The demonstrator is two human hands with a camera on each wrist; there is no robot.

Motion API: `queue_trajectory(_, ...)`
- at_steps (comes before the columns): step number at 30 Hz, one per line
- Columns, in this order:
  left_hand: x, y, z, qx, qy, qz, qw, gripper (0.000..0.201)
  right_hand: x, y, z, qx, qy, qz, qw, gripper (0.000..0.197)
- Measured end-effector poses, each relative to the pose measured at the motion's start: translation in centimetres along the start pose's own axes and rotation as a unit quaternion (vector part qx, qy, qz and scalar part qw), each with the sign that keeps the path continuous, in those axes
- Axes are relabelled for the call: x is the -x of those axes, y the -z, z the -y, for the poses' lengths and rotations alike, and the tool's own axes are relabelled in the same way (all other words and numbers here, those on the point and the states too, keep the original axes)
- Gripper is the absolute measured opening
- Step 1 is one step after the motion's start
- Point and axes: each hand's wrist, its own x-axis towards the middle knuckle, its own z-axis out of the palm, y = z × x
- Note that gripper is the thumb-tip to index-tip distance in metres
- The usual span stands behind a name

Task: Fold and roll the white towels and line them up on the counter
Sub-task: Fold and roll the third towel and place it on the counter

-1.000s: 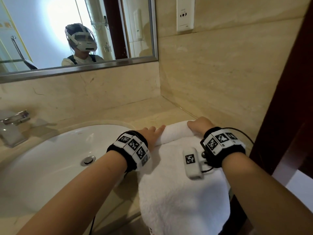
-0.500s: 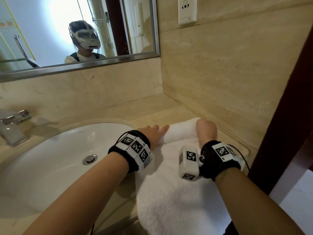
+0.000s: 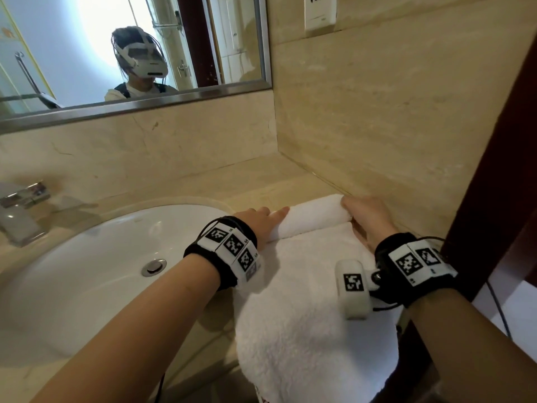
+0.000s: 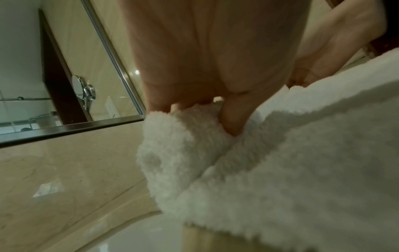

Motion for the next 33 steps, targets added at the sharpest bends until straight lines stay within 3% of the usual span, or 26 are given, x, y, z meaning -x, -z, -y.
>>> queue_trajectory(3,0.1,0.0,-0.2,-0.004,0.0,-0.002,1.0,0.073,0.5,0.2,-0.2,0.188,0.089,0.003,0.978,0.034)
queue_trajectory(7,0.3,0.1,-0.4,-0.008,0.001,-0.004,1.0,0.073,0.4,0.0,0.3,0.303,0.103,0.008,0.947,0.014)
queue_trajectory(13,0.3,0.1,-0.3,-0.005,-0.003,0.009,1.0,0.071,1.0,0.1,0.6,0.322,0.089,-0.003,0.942,0.009)
queue_trajectory(17,0.3,0.1,-0.2,-0.01,-0.003,0.004,1.0,0.07,1.0,0.0,0.4,0.316,0.1,0.001,0.944,0.023)
queue_trajectory(26,0.2,0.1,-0.3,-0.032,-0.011,0.015,0.999,0.076,0.3,-0.5,1.5,0.252,0.122,-0.029,0.959,0.027)
queue_trajectory(33,0.4,0.1,-0.5,-0.036,-0.006,0.015,0.999,0.077,0.1,1.6,2.1,0.421,0.083,0.099,0.898,0.025)
